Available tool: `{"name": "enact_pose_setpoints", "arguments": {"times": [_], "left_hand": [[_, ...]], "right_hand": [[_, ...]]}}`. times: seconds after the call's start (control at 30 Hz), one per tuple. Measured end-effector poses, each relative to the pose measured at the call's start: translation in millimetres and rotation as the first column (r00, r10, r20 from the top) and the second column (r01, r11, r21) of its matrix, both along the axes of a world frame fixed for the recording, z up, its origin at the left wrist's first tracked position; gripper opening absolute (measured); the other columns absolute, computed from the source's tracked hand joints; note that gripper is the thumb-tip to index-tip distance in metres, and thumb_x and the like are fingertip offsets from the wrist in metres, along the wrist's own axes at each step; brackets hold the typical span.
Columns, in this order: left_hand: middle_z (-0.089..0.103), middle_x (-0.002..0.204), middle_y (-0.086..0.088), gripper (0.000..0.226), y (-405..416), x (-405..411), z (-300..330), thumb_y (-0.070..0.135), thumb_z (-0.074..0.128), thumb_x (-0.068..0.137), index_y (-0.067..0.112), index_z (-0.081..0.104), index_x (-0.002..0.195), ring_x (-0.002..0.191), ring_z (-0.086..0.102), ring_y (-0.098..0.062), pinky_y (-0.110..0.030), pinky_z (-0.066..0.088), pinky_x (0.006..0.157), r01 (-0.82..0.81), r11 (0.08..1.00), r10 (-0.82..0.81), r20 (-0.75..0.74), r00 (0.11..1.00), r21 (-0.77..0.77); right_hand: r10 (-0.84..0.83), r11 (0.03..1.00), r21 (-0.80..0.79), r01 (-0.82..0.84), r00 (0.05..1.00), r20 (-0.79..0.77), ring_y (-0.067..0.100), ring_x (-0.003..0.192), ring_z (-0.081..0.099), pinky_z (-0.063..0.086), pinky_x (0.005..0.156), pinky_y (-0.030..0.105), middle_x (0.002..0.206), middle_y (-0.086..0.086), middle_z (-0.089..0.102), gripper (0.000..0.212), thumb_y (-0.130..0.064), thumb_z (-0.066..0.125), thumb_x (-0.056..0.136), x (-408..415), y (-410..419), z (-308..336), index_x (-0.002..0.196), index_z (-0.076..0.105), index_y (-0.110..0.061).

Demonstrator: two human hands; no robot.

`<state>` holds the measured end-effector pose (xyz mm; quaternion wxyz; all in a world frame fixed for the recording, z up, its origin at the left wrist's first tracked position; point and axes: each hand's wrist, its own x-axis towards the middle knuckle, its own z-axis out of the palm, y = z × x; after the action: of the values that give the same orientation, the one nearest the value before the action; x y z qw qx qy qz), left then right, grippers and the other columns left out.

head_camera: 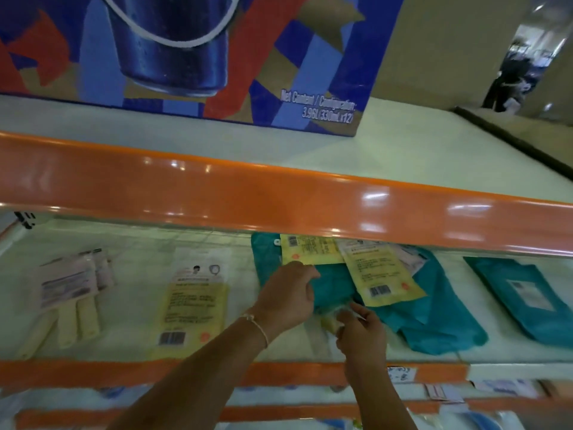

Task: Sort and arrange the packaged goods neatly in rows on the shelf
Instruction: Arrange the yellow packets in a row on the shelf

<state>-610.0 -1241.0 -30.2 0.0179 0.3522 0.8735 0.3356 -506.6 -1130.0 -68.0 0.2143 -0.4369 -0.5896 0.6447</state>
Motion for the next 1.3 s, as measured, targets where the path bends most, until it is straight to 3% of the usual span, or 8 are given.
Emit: {"name": "enact_pose_setpoints", "arguments": {"times": [0.23,0.4,0.53,0.6,0.73,1.0,1.17,1.3], "left_hand": [[0.055,0.113,-0.004,0.034,53,13,-4,0.006,0.048,0.093,0.012,0.061,0.124,0.073,0.047,-0.012,-0.024,0.042,0.068,0.016,1.000,-0.015,0.032,0.999,-0.017],[0.051,0.112,0.002,0.035,70,17,-12,0.003,0.053,0.088,0.015,0.061,0.119,0.085,0.053,-0.013,-0.025,0.047,0.074,-0.040,0.999,0.041,0.079,0.996,-0.022],[0.059,0.084,-0.008,0.020,84,16,-9,0.018,0.045,0.097,0.008,0.061,0.088,0.068,0.053,-0.016,-0.037,0.049,0.064,-0.200,0.980,0.187,0.278,0.942,0.017],[0.061,0.081,-0.013,0.034,92,14,-3,0.029,0.044,0.100,0.003,0.059,0.084,0.067,0.054,-0.020,-0.035,0.045,0.061,-0.307,0.951,0.239,0.568,0.788,0.025],[0.072,0.103,-0.015,0.038,103,7,7,0.039,0.059,0.094,0.005,0.068,0.108,0.094,0.070,-0.034,-0.046,0.057,0.082,-0.602,0.788,-0.084,0.991,0.108,0.132],[0.069,0.092,-0.017,0.018,98,-4,12,0.018,0.062,0.093,0.001,0.061,0.101,0.081,0.068,-0.034,-0.050,0.056,0.081,-0.623,0.775,0.091,0.957,0.276,0.106],[0.070,0.097,-0.018,0.017,63,-9,27,0.014,0.062,0.093,0.000,0.059,0.103,0.078,0.068,-0.032,-0.043,0.057,0.073,-0.556,0.823,0.094,0.937,0.335,0.116],[0.063,0.112,-0.005,0.031,38,-9,28,0.022,0.062,0.094,0.000,0.059,0.114,0.100,0.061,-0.025,-0.036,0.053,0.085,-0.401,0.910,0.113,0.871,0.477,0.101]], "right_hand": [[0.035,0.982,-0.182,-0.044,0.998,-0.051,0.019,0.050,0.046,0.031,0.045,0.027,0.069,0.010,0.061,0.028,-0.025,0.058,0.095,15,47,13,0.085,0.064,0.000],[0.078,0.943,-0.314,-0.112,0.990,-0.121,0.014,0.040,0.044,0.025,0.036,0.021,0.057,0.006,0.058,0.023,-0.017,0.054,0.098,11,60,22,0.082,0.060,-0.001],[0.080,0.928,-0.345,-0.144,0.978,-0.193,0.015,0.043,0.045,0.026,0.038,0.022,0.056,0.006,0.057,0.019,-0.011,0.057,0.094,10,64,24,0.077,0.060,-0.004],[0.110,0.918,-0.340,-0.201,0.957,-0.269,0.018,0.046,0.045,0.028,0.043,0.027,0.056,0.008,0.056,0.023,-0.010,0.057,0.094,15,62,26,0.072,0.062,-0.005],[0.300,0.865,-0.285,-0.413,0.881,-0.366,0.020,0.043,0.045,0.029,0.048,0.028,0.054,0.014,0.057,0.034,-0.005,0.060,0.088,28,61,29,0.054,0.065,-0.005],[0.608,0.538,-0.381,-0.752,0.659,-0.443,0.028,0.086,0.066,0.045,0.056,0.029,0.106,0.021,0.069,0.042,-0.022,0.077,0.058,43,79,17,0.098,0.075,-0.008],[0.348,0.530,-0.584,-0.615,0.785,-0.512,0.036,0.092,0.066,0.051,0.068,0.039,0.103,0.020,0.069,0.079,-0.051,0.092,0.036,28,79,27,0.098,0.075,-0.004],[0.397,0.666,-0.522,-0.533,0.846,-0.356,0.038,0.099,0.068,0.054,0.081,0.047,0.112,0.022,0.069,0.046,-0.035,0.064,0.087,5,66,36,0.118,0.066,-0.001]]}}
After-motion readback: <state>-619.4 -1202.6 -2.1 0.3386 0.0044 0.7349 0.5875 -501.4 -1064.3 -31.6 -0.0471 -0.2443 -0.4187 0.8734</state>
